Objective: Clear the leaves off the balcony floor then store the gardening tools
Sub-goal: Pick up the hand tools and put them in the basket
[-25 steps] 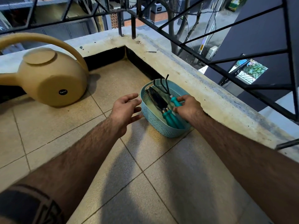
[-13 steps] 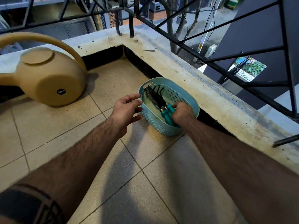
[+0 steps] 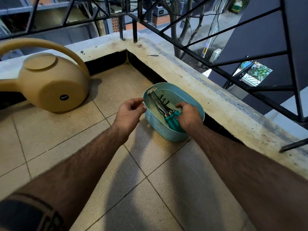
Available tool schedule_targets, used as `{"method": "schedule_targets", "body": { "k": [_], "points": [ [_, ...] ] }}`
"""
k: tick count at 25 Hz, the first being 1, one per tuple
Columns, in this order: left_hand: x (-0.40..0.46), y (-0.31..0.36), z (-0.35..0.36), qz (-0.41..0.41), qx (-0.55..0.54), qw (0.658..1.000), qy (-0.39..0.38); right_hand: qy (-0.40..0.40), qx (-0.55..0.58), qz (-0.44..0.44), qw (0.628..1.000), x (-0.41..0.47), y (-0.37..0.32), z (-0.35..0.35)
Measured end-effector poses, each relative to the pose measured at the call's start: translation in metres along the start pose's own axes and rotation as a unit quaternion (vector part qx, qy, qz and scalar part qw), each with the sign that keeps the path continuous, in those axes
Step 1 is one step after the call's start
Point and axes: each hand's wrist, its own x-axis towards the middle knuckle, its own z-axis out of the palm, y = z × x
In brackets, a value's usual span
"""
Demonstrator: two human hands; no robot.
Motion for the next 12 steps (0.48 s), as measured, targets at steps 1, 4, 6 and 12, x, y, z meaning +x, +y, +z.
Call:
{"method": "schedule_targets", "body": {
  "k": [1,4,6,12],
  "points": [
    [0.001,-0.001,-0.001,0.008,0.008,1.000,0.007,0.018,0.019,-0.019,0.999,-0.002,-0.003,-0.001],
    [0.005,-0.007,-0.005,0.032,0.046,0.998,0.023,0.055,0.070,-0.095,0.992,-0.008,-0.022,-0.003],
    [0.007,-0.009,-0.008,0.057,0.110,0.992,0.035,0.051,0.068,-0.141,0.986,-0.011,-0.036,-0.003],
    [0.023,0.011,-0.033,0.133,0.332,0.933,0.039,-0.012,-0.026,-0.170,0.985,0.001,-0.062,0.000]
  ]
}}
